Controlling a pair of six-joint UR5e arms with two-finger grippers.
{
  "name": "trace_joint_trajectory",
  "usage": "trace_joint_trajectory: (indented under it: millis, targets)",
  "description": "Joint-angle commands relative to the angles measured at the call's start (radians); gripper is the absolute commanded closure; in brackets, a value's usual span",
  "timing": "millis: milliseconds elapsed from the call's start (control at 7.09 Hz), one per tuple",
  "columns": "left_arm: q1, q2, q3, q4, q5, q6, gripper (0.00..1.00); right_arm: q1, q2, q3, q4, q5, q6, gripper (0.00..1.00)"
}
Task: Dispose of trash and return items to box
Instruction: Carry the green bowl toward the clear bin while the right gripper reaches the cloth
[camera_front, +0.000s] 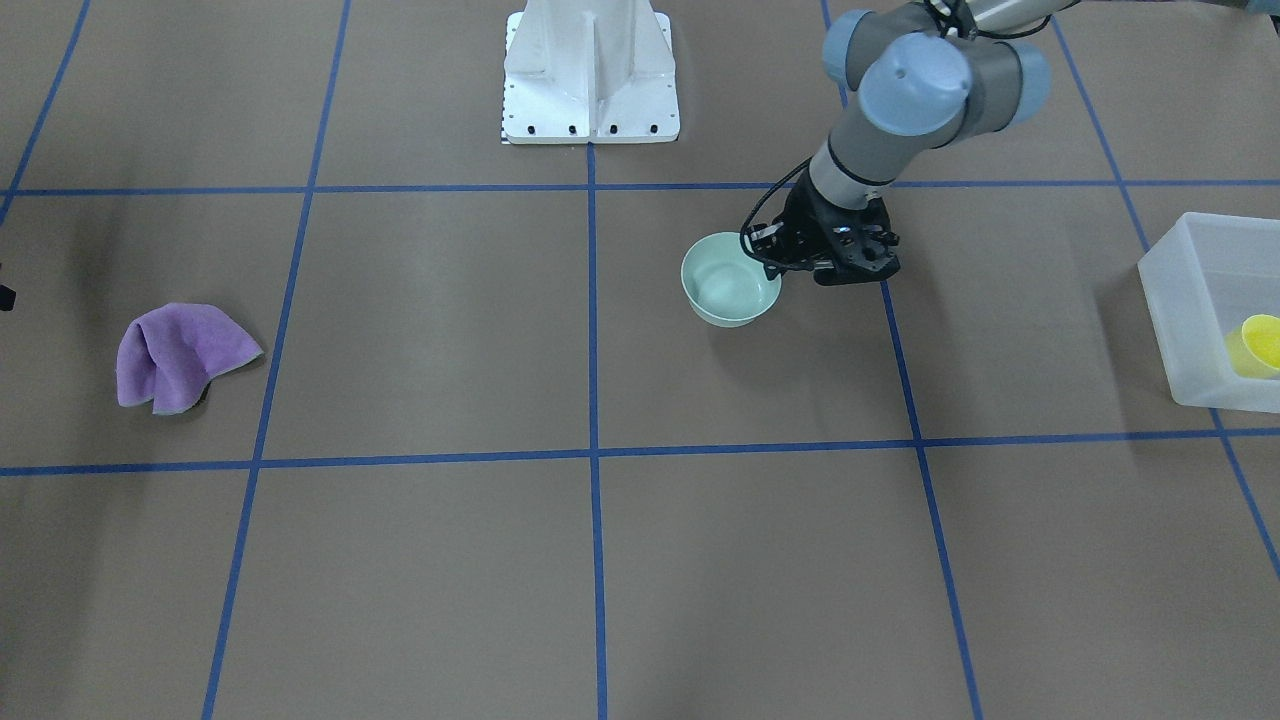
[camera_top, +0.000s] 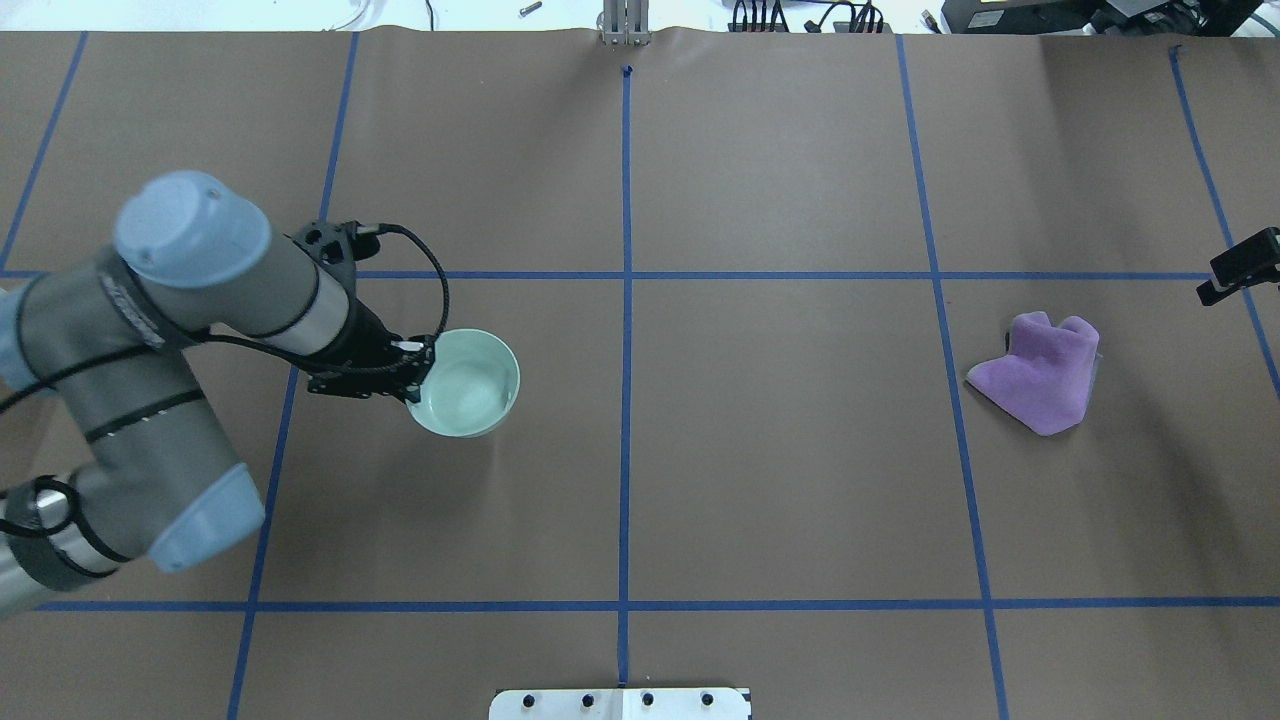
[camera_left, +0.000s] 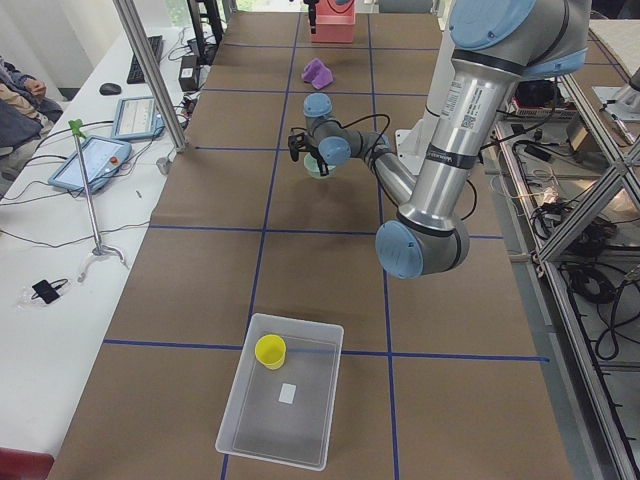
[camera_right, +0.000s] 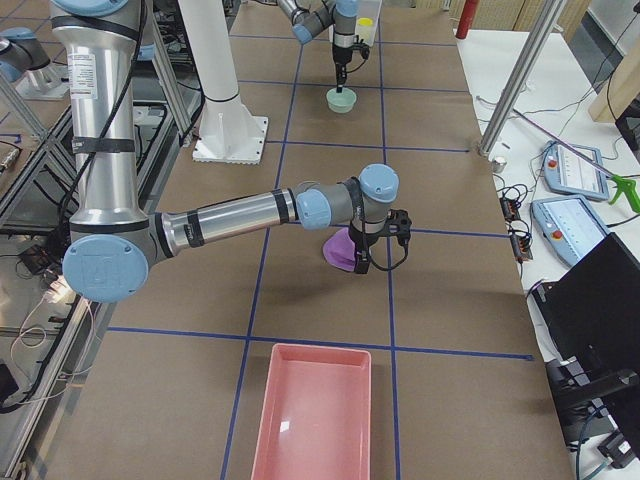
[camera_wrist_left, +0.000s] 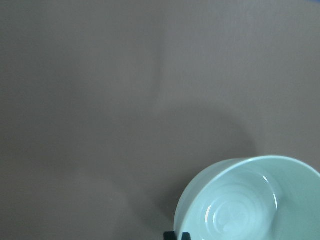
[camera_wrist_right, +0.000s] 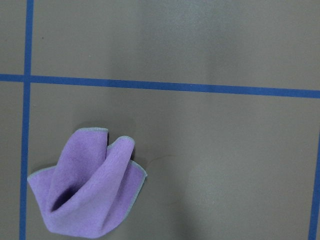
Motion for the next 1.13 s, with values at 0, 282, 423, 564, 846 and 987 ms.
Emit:
trace_joint_trajectory:
  millis: [0, 282, 423, 564, 846, 987]
  targets:
    - [-0.216, 0.191, -0.103, 0.001, -0.182, 0.244, 1.0, -0.045, 0.013, 0.001, 0.0, -0.008, 0.032, 0.0]
    - [-0.46, 0.377, -0.084, 0.001, -0.281, 0.651, 1.0, -0.155, 0.056, 0.03, 0.032, -0.054, 0.188, 0.0]
    - [-0.557, 0.424, -0.024, 0.002, -0.282, 0.851, 1.0, -0.222, 0.056, 0.019, 0.124, -0.098, 0.315, 0.0]
    - [-0.605, 0.424, 0.028, 0.002, -0.293, 0.945, 1.0, -0.262, 0.055, 0.001, 0.188, -0.126, 0.393, 0.0]
    - [-0.654, 0.424, 0.076, 0.002, -0.293, 1.032, 1.0, -0.289, 0.056, -0.011, 0.192, -0.139, 0.406, 0.0]
    - [-0.683, 0.423, 0.094, 0.002, -0.292, 1.075, 1.0, -0.293, 0.058, -0.022, 0.192, -0.139, 0.406, 0.08]
